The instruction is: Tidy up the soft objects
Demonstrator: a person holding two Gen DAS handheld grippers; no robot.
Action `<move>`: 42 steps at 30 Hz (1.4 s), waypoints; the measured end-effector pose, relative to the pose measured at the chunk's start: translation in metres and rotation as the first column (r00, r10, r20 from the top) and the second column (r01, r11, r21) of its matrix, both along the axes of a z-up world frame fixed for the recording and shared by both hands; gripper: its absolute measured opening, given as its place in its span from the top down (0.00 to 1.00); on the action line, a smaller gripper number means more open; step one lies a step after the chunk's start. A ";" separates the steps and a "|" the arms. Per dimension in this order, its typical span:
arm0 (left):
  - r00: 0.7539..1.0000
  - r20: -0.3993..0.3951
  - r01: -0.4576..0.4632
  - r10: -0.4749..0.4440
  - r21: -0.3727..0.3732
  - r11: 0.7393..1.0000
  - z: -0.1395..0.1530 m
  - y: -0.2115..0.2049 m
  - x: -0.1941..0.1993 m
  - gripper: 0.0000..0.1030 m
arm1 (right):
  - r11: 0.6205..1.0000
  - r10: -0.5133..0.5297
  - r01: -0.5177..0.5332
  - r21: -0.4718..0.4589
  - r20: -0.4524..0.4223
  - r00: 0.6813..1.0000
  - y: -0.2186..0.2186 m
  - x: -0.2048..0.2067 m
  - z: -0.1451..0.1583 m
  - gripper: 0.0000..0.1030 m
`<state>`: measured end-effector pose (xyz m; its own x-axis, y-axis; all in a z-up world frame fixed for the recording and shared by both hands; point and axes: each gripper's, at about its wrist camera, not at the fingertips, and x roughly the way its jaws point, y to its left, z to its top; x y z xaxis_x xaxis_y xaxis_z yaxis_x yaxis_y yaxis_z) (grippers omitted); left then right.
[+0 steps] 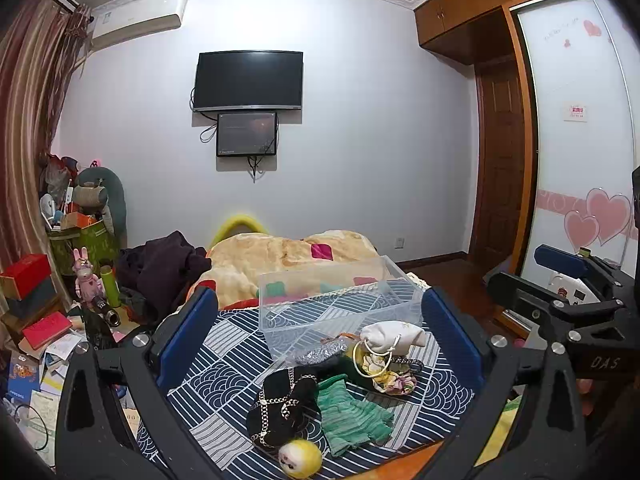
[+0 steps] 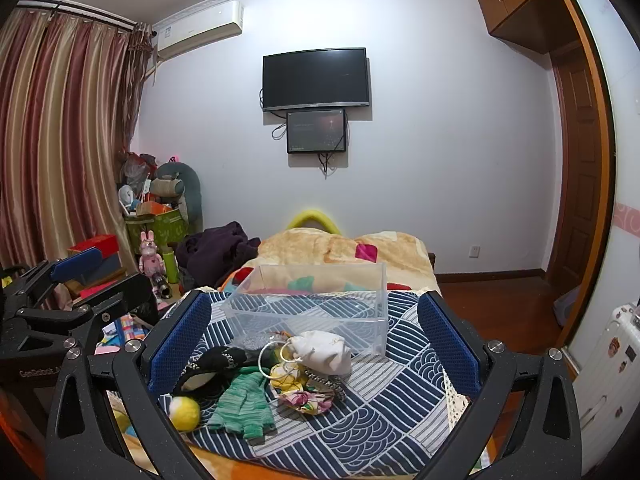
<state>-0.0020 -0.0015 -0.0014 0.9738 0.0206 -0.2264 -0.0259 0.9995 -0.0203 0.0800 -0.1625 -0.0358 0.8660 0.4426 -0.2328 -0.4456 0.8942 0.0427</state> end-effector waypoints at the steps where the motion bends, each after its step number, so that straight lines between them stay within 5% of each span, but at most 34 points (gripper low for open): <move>1: 1.000 0.001 0.001 -0.001 0.000 1.000 0.000 0.000 -0.001 0.00 | 1.000 0.000 0.000 0.000 0.000 1.000 0.000 0.000 0.000 0.00; 42: 1.000 0.019 -0.003 0.003 0.016 1.000 0.002 -0.003 -0.005 0.00 | 1.000 0.003 -0.003 0.004 0.015 1.000 -0.003 -0.003 0.006 0.00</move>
<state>-0.0074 -0.0047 0.0007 0.9778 0.0267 -0.2078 -0.0283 0.9996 -0.0050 0.0765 -0.1658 -0.0300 0.8680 0.4463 -0.2176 -0.4490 0.8927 0.0396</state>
